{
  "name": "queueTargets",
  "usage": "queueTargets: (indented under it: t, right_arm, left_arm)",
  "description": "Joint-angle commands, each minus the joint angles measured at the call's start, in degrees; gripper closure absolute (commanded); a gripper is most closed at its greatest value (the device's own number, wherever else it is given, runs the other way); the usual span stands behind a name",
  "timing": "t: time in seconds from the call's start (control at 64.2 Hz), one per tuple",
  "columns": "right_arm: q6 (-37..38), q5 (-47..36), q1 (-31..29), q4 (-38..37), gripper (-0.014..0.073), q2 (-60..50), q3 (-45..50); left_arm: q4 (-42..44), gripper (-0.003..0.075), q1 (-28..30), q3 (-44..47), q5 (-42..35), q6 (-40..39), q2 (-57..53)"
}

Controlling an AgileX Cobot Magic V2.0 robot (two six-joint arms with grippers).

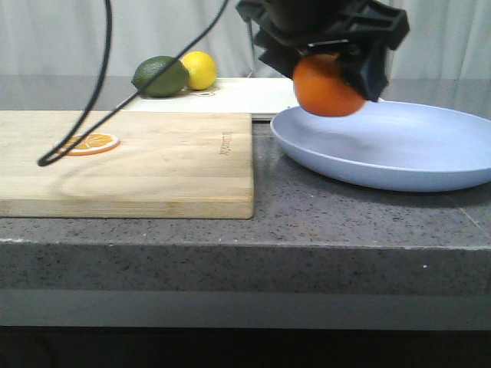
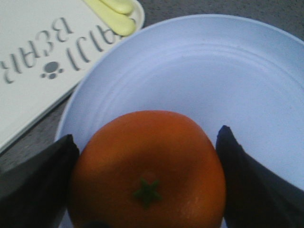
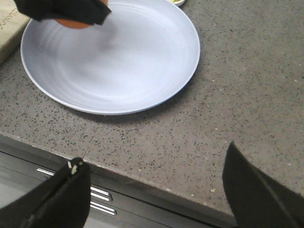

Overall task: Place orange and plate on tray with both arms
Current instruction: 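Carry the orange with the left gripper over the blue plate and lower, then open the left gripper and lift it away from the orange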

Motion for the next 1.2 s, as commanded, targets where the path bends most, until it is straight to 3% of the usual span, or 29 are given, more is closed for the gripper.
queueTargets:
  t: [0.0, 0.187, 0.327, 0.42, 0.638, 0.887, 1.183]
  right_arm:
    - [-0.69, -4.77, 0.06, -0.03, 0.0011, 0.68, -1.82]
    - [-0.69, -4.72, 0.06, -0.03, 0.0011, 0.68, -1.76]
    - [-0.69, -4.72, 0.06, -0.03, 0.0011, 0.68, -1.76]
    - [-0.69, -4.72, 0.06, -0.03, 0.0011, 0.68, -1.76]
    - [-0.69, -4.77, 0.06, -0.03, 0.0011, 0.68, -1.76]
    - [-0.69, -4.38, 0.06, -0.03, 0.0011, 0.68, -1.76]
    - [-0.69, -3.57, 0.06, -0.03, 0.0011, 0.68, -1.76]
  left_arm:
    - [-0.07, 0.0297, -1.62, -4.20, -3.34, 0.14, -0.70]
    - [0.03, 0.0283, -2.72, -7.92, -3.55, 0.14, 3.89]
    - [-0.10, 0.0138, -2.68, -8.25, -3.76, 0.14, 4.48]
    - [-0.10, 0.0090, -2.68, -8.25, -3.76, 0.14, 4.48]
    - [-3.32, 0.0091, -2.68, -8.25, -3.05, 0.04, 1.48]
    - [-4.11, 0.0101, -2.41, -7.52, 4.19, 0.04, -7.83]
    - [-3.69, 0.0101, 0.65, 7.02, 4.49, -0.42, -24.67]
